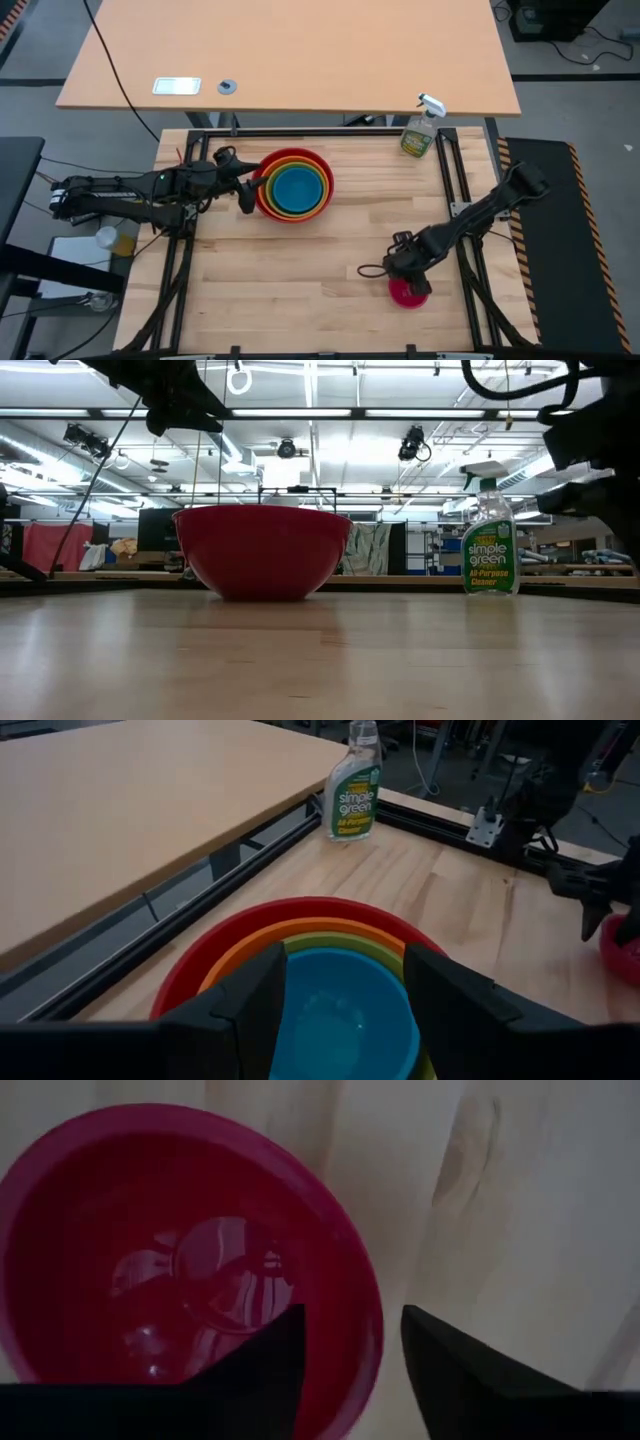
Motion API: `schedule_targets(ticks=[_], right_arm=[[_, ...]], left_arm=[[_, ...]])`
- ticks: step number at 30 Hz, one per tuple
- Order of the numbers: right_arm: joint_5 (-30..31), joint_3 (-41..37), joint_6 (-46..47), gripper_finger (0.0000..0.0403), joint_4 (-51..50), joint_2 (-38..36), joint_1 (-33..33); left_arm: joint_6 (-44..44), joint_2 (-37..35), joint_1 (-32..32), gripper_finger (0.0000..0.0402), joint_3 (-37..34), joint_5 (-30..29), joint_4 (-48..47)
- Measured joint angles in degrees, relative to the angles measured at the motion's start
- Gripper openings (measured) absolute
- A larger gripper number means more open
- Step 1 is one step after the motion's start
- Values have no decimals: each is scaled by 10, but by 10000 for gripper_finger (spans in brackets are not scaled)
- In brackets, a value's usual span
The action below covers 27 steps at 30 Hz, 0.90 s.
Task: Nest bowls inside each other
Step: Stack the pink bowl on top of the blue bowl
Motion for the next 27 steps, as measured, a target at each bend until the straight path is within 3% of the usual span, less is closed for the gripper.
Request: schedule_targets(ticks=[8, 17, 27], right_arm=[[-1, 0, 8, 95, 12, 11, 0], [-33, 0, 2, 37, 12, 7, -5], [-90, 33, -55, 34, -56, -50, -57]], left_arm=[[0, 0, 0, 208, 0, 0, 0], [-23, -5, 0, 208, 0, 16, 0], [-44, -71, -23, 208, 0, 62, 21]])
